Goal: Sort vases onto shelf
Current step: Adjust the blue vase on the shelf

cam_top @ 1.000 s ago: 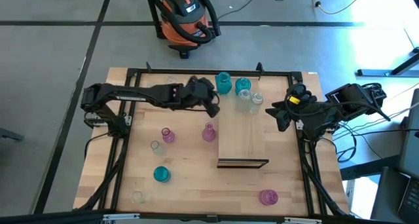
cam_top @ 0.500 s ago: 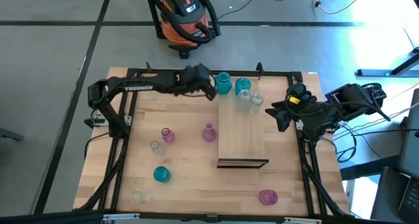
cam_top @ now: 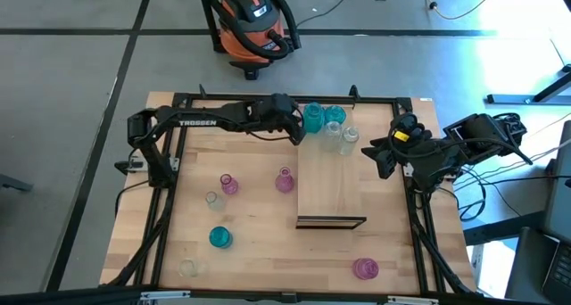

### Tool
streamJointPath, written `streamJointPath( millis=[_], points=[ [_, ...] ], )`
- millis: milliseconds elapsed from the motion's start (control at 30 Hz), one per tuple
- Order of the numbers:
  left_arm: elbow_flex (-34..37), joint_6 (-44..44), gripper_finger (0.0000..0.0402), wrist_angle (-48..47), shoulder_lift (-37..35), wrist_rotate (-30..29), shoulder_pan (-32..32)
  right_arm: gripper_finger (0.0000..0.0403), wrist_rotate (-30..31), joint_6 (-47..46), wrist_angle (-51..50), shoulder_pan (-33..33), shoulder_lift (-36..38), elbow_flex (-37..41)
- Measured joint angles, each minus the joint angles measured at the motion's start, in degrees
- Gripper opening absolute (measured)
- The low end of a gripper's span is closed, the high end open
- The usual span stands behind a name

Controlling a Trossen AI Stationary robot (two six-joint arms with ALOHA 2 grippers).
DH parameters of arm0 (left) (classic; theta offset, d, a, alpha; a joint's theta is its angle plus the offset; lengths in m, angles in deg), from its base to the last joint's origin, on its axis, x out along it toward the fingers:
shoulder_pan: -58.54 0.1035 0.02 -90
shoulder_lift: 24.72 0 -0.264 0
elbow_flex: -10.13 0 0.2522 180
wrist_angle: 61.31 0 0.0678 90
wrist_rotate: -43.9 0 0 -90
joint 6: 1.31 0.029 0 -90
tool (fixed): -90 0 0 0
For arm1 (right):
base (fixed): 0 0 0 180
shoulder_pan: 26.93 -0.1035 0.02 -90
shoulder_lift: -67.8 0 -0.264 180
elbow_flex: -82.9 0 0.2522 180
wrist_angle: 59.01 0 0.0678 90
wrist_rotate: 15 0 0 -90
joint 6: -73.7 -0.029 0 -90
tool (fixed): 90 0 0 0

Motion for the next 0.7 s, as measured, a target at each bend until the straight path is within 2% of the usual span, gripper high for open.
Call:
streamJointPath(
  millis=[500,700],
  points=[
    [0.0,-6.3,0.0000,0.6,0.4,1.0,-2.7,0.0184,0.2,-0.4,-0.1,0.0,0.0,0.0],
    [0.0,-6.3,0.0000,5.5,0.4,1.2,-2.5,0.0184,0.2,-0.2,-0.1,0.0,0.0,0.0]
  ],
)
